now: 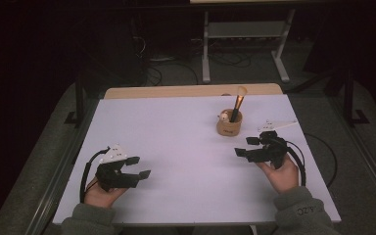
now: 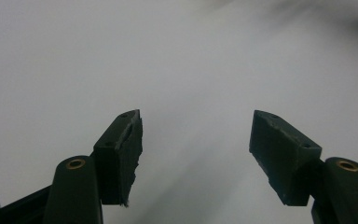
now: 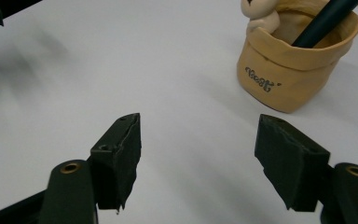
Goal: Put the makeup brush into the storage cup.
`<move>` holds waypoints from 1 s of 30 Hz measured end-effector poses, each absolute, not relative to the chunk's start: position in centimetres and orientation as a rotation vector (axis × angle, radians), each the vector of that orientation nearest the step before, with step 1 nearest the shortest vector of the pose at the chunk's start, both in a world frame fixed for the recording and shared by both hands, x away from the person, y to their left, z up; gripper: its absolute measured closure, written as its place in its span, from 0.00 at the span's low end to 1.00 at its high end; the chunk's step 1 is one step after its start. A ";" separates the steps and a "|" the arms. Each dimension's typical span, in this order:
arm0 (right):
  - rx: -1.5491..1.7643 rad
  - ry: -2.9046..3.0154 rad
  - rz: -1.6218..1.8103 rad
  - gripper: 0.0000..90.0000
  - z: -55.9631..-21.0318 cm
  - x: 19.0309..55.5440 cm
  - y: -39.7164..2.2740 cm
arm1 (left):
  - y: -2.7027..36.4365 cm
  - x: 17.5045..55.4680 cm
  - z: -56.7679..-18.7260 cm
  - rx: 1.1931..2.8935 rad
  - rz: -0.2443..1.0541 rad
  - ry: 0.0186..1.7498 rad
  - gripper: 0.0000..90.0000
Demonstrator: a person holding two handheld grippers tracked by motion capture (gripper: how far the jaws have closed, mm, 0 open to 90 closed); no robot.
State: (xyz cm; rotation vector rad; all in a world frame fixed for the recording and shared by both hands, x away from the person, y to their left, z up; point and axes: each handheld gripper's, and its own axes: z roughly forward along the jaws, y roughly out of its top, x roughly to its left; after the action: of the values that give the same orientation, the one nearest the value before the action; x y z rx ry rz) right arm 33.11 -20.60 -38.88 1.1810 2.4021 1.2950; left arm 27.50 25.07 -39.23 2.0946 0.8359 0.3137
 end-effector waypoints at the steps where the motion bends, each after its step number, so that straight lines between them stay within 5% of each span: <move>1: 1.172 2.400 1.295 0.33 -39.0 33.0 -20.6 | 25.1 27.5 -39.2 2.098 0.314 0.834 0.37; 30: 1.158 2.409 1.256 0.27 -40.9 30.6 -21.0 | 25.1 27.5 -40.1 2.117 0.303 0.835 0.36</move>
State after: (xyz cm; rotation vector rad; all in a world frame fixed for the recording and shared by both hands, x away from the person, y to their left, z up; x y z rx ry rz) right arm 30.64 -21.02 -40.93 1.1579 2.4088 1.2562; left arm 27.51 25.10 -40.09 2.1166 0.8350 0.3033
